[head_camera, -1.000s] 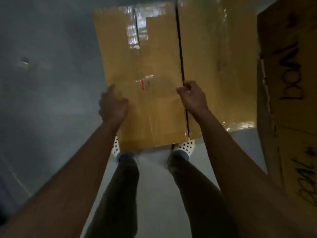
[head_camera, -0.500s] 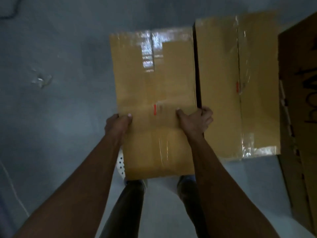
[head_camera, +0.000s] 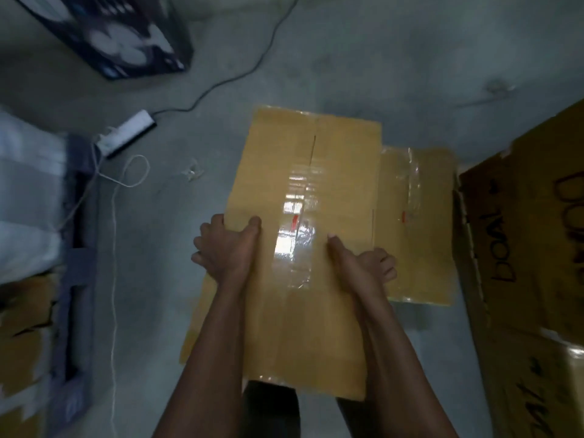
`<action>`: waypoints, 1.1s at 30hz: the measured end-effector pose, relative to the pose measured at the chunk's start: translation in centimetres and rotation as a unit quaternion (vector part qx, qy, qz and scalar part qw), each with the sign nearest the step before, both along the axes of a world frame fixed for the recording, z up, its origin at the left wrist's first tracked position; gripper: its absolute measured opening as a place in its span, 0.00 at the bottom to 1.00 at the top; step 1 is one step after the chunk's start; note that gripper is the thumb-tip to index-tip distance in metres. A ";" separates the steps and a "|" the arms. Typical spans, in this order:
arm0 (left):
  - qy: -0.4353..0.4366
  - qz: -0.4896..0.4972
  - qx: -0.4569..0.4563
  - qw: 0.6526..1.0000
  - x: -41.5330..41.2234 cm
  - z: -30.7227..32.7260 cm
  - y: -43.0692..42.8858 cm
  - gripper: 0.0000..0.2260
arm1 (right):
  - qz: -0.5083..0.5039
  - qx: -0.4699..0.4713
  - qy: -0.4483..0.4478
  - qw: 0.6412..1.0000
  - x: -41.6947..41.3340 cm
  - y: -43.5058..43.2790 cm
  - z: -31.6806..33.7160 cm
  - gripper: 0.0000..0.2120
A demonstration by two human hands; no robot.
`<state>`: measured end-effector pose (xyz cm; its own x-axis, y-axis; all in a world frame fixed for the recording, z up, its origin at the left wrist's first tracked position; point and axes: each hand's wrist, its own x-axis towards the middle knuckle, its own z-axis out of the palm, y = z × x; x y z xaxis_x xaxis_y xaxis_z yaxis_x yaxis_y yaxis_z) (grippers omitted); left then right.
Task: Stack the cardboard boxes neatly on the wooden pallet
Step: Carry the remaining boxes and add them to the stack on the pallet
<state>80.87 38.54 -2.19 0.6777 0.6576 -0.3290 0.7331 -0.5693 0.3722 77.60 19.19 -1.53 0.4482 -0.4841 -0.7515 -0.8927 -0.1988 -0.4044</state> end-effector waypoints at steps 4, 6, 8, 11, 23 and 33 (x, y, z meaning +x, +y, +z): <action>-0.046 -0.031 0.030 0.998 -7.0 11.1 -0.7 0.29 | 0.022 0.086 -0.008 0.996 -10.3 -1.6 10.5 0.60; -0.054 -0.048 0.029 0.997 -9.6 14.3 -1.5 0.27 | -0.023 0.159 -0.033 0.986 -15.0 -2.3 13.7 0.56; -0.071 -0.065 0.022 0.995 -13.8 18.7 -2.7 0.26 | -0.065 0.222 -0.063 0.971 -21.0 -2.9 18.3 0.44; -0.082 -0.139 0.057 0.985 -20.3 23.8 -4.9 0.27 | -0.117 0.309 -0.072 0.941 -31.0 -3.2 24.5 0.29; -0.051 -0.399 0.157 0.902 -46.1 34.2 -17.3 0.32 | -0.231 0.374 -0.020 0.898 -61.7 -9.1 30.4 0.29; -0.063 -0.527 0.223 0.817 -58.3 36.6 -37.4 0.32 | -0.334 0.394 -0.065 0.854 -77.1 -23.6 31.7 0.36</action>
